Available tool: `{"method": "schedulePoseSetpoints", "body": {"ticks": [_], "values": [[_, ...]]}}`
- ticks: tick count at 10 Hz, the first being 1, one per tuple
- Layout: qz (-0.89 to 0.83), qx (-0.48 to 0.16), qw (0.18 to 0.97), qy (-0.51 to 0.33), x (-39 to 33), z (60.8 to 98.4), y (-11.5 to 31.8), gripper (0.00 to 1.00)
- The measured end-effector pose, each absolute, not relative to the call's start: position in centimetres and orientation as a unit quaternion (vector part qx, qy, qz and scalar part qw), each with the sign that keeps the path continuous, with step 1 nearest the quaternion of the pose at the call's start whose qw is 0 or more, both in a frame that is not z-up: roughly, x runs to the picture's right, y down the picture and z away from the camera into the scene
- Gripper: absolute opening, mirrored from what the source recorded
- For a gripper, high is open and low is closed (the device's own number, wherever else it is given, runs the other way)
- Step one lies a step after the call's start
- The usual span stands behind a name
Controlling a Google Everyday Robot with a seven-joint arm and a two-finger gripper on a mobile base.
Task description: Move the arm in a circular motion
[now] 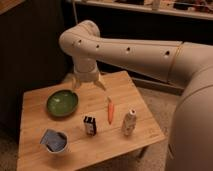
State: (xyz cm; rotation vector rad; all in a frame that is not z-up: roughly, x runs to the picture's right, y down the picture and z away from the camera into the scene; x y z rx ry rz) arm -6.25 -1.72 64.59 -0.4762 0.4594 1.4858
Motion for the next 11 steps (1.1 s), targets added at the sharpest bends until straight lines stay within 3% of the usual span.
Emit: {"method": "schedulePoseSetpoints", "body": {"ticks": [5,11], "values": [[0.710,-0.156,0.644,0.238,4.4,65.1,-2.8,0.80],[0.767,-0.100,0.576,0.264,19.2,61.1,-0.1,0.80]]}}
